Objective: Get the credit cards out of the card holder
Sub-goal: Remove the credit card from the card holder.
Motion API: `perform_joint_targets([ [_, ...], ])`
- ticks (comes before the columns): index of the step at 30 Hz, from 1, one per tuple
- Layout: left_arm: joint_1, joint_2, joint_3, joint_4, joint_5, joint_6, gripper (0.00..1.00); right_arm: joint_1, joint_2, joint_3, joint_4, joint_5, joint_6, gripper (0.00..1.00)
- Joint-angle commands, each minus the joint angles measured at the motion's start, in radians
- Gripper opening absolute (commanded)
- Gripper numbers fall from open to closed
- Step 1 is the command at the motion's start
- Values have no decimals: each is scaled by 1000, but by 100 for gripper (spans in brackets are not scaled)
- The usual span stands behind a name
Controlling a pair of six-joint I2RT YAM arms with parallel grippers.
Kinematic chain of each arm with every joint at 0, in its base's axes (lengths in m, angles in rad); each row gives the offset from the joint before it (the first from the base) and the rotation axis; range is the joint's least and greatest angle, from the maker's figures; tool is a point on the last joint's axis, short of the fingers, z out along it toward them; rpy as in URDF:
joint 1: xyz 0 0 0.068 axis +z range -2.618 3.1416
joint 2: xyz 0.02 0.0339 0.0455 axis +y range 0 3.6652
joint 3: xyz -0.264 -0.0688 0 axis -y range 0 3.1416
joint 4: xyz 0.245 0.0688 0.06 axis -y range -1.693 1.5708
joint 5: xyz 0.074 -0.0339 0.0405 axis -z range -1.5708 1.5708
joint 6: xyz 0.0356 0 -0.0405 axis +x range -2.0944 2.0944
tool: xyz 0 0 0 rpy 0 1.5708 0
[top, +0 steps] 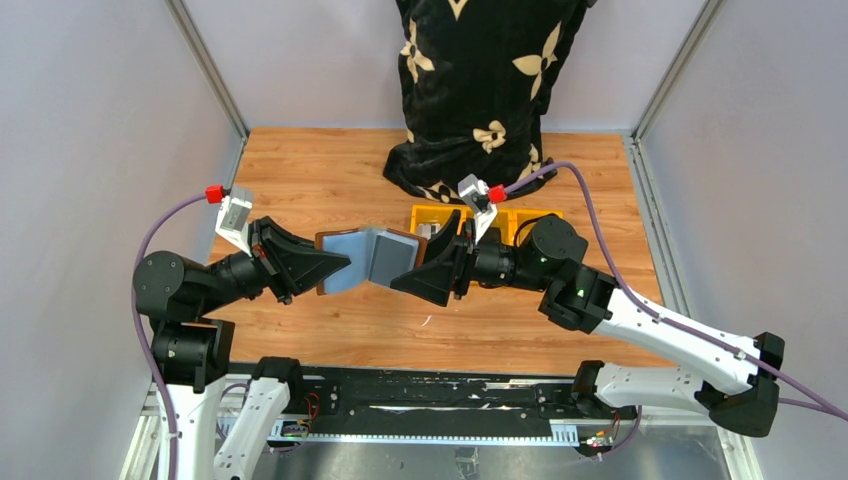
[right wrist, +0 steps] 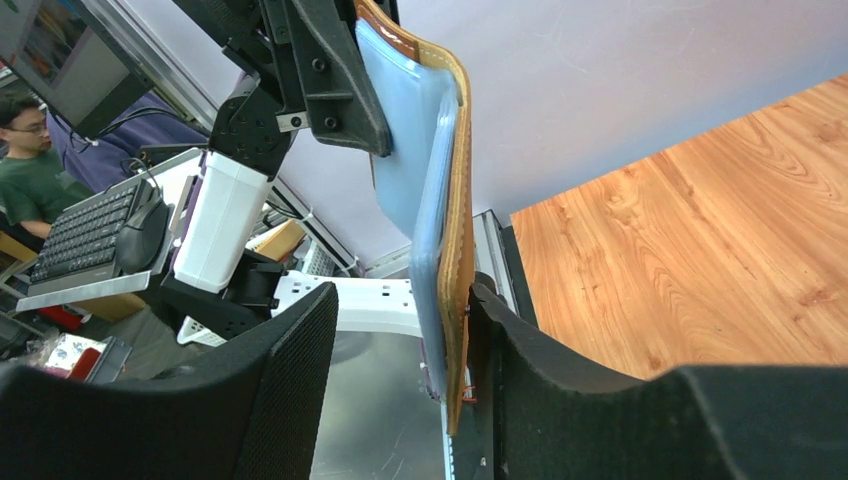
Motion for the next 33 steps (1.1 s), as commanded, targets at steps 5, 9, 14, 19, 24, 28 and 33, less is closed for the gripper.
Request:
perform_joint_targets([
  [5, -3, 1, 30, 9, 1, -15, 0, 18, -51, -35, 128, -80, 2, 41],
  [9, -3, 3, 29, 10, 2, -17, 0, 18, -48, -31, 134, -103, 8, 35],
  [14, -3, 1, 31, 13, 1, -25, 0, 18, -43, -26, 96, -63, -2, 31],
  [19, -3, 0, 36, 12, 2, -24, 0, 18, -43, -13, 52, -16, -15, 27],
  [24, -2, 0, 37, 12, 2, -26, 0, 19, -45, -9, 38, -5, -22, 20],
  [28, -2, 3, 41, 12, 4, -30, 0, 19, -41, -6, 46, -8, -21, 14],
  [33, -2, 4, 43, 19, 1, -37, 0, 21, -36, 12, 5, 37, -32, 18],
])
